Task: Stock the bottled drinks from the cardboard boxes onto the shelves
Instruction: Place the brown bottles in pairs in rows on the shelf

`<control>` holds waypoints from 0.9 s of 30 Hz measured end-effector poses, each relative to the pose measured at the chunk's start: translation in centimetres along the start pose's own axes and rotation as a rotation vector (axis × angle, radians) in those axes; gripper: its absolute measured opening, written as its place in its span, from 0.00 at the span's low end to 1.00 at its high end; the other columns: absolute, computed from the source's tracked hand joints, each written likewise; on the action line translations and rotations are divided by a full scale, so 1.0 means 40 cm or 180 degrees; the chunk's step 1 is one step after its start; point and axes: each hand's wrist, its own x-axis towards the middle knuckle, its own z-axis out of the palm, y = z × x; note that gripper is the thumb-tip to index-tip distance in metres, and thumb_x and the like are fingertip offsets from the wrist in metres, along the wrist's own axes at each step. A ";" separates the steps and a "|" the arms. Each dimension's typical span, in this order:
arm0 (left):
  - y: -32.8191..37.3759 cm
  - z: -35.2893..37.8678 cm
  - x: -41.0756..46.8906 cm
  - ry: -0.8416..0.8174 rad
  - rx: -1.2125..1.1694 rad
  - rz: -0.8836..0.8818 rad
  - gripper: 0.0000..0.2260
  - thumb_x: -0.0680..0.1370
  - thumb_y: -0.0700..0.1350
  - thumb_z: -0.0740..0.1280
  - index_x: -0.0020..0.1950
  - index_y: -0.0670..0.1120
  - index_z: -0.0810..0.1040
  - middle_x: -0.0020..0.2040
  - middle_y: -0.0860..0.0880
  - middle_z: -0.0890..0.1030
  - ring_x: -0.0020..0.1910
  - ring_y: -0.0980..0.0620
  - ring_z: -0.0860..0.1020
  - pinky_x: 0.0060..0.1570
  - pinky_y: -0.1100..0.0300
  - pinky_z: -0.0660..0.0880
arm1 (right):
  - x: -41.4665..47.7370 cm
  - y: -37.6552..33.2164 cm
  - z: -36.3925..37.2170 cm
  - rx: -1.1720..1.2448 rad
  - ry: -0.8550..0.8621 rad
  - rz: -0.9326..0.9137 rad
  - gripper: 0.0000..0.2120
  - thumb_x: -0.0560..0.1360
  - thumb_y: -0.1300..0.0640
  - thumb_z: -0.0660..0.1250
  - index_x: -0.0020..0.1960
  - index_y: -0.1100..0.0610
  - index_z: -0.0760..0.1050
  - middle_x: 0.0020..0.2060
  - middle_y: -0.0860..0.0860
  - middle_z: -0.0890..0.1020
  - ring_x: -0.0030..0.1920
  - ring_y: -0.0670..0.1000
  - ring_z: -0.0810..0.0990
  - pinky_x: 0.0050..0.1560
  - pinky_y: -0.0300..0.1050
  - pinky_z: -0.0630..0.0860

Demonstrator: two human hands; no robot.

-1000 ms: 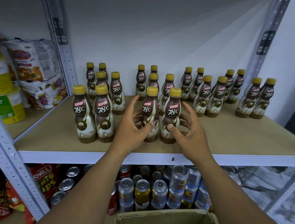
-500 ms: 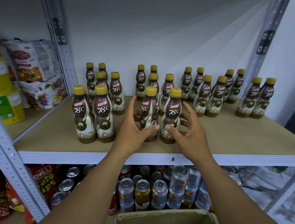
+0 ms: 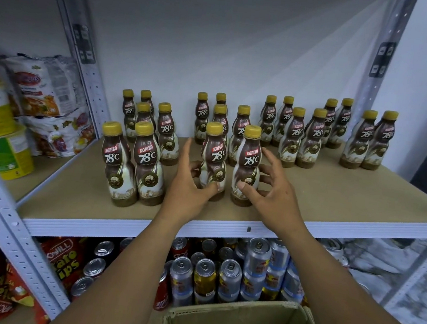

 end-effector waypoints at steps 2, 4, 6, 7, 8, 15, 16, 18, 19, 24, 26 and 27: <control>-0.006 -0.003 0.004 -0.0047 -0.0053 -0.0044 0.49 0.75 0.40 0.77 0.82 0.63 0.47 0.67 0.53 0.76 0.67 0.60 0.74 0.54 0.69 0.72 | 0.000 0.001 -0.001 -0.0009 -0.0016 0.0005 0.40 0.73 0.50 0.77 0.77 0.34 0.59 0.64 0.42 0.78 0.60 0.32 0.74 0.55 0.32 0.72; -0.005 -0.005 0.003 -0.0074 -0.0129 -0.0074 0.50 0.74 0.40 0.77 0.82 0.62 0.48 0.66 0.54 0.76 0.65 0.61 0.75 0.56 0.67 0.73 | 0.000 0.004 -0.003 0.0043 -0.0022 0.0027 0.41 0.73 0.50 0.78 0.77 0.36 0.59 0.64 0.43 0.78 0.62 0.37 0.76 0.55 0.33 0.73; -0.003 -0.003 0.001 -0.0098 -0.0124 -0.0076 0.50 0.73 0.41 0.79 0.82 0.61 0.48 0.64 0.58 0.77 0.63 0.66 0.75 0.56 0.72 0.72 | 0.000 0.004 -0.004 0.0111 -0.0051 0.0042 0.41 0.73 0.52 0.78 0.77 0.36 0.59 0.64 0.44 0.78 0.63 0.40 0.77 0.54 0.37 0.78; -0.004 -0.003 0.002 -0.0100 -0.0095 -0.0064 0.50 0.74 0.41 0.79 0.82 0.62 0.48 0.62 0.60 0.76 0.62 0.68 0.74 0.54 0.75 0.71 | 0.000 0.004 -0.004 0.0137 -0.0065 0.0038 0.41 0.73 0.53 0.78 0.77 0.35 0.59 0.64 0.44 0.78 0.63 0.41 0.77 0.54 0.40 0.79; -0.005 -0.004 0.003 -0.0107 -0.0074 -0.0048 0.49 0.74 0.41 0.78 0.82 0.63 0.48 0.62 0.62 0.76 0.61 0.70 0.74 0.53 0.77 0.70 | -0.001 0.003 -0.005 0.0151 -0.0071 0.0029 0.41 0.73 0.54 0.78 0.77 0.34 0.59 0.64 0.45 0.78 0.63 0.41 0.77 0.54 0.42 0.80; 0.005 -0.011 0.001 -0.0365 -0.0199 -0.0079 0.47 0.77 0.38 0.75 0.83 0.60 0.48 0.60 0.61 0.75 0.64 0.64 0.74 0.50 0.79 0.72 | -0.003 -0.002 -0.009 0.0137 -0.0093 -0.0005 0.40 0.73 0.54 0.77 0.76 0.33 0.59 0.65 0.47 0.79 0.62 0.41 0.78 0.57 0.41 0.79; 0.008 -0.011 -0.001 -0.0371 -0.0210 -0.0078 0.46 0.77 0.38 0.75 0.83 0.60 0.49 0.60 0.61 0.74 0.64 0.63 0.74 0.50 0.79 0.72 | -0.003 -0.002 -0.009 0.0134 -0.0088 -0.0009 0.40 0.73 0.54 0.78 0.76 0.33 0.60 0.65 0.46 0.79 0.62 0.41 0.78 0.58 0.42 0.79; 0.009 -0.010 -0.002 -0.0365 -0.0195 -0.0058 0.45 0.77 0.39 0.75 0.82 0.60 0.50 0.61 0.58 0.74 0.65 0.61 0.74 0.50 0.78 0.72 | -0.003 -0.002 -0.008 0.0142 -0.0076 -0.0013 0.40 0.73 0.54 0.78 0.75 0.32 0.60 0.65 0.46 0.79 0.62 0.41 0.78 0.59 0.42 0.78; 0.009 -0.010 -0.002 -0.0363 -0.0182 -0.0047 0.45 0.77 0.39 0.75 0.82 0.60 0.51 0.62 0.58 0.75 0.64 0.61 0.75 0.50 0.78 0.72 | -0.002 -0.002 -0.009 0.0145 -0.0080 -0.0011 0.40 0.73 0.54 0.78 0.75 0.31 0.60 0.65 0.46 0.79 0.62 0.41 0.78 0.59 0.43 0.78; 0.012 -0.011 -0.003 -0.0314 -0.0120 -0.0020 0.47 0.74 0.40 0.78 0.82 0.61 0.52 0.60 0.62 0.75 0.58 0.69 0.76 0.49 0.75 0.74 | -0.002 -0.002 -0.009 0.0176 -0.0107 0.0046 0.40 0.74 0.55 0.77 0.76 0.33 0.60 0.66 0.47 0.79 0.62 0.39 0.78 0.61 0.47 0.80; 0.014 -0.010 -0.004 -0.0275 -0.0100 0.0006 0.47 0.73 0.40 0.79 0.82 0.61 0.53 0.60 0.61 0.76 0.55 0.71 0.77 0.49 0.73 0.75 | -0.002 -0.004 -0.009 0.0202 -0.0111 0.0053 0.40 0.74 0.55 0.77 0.75 0.32 0.60 0.66 0.47 0.79 0.62 0.40 0.78 0.61 0.49 0.80; 0.014 -0.009 -0.003 -0.0266 -0.0094 0.0023 0.47 0.73 0.39 0.79 0.82 0.60 0.54 0.60 0.60 0.76 0.54 0.71 0.77 0.49 0.73 0.75 | -0.002 -0.004 -0.009 0.0214 -0.0113 0.0051 0.39 0.74 0.56 0.77 0.75 0.31 0.60 0.66 0.47 0.79 0.62 0.40 0.78 0.61 0.51 0.80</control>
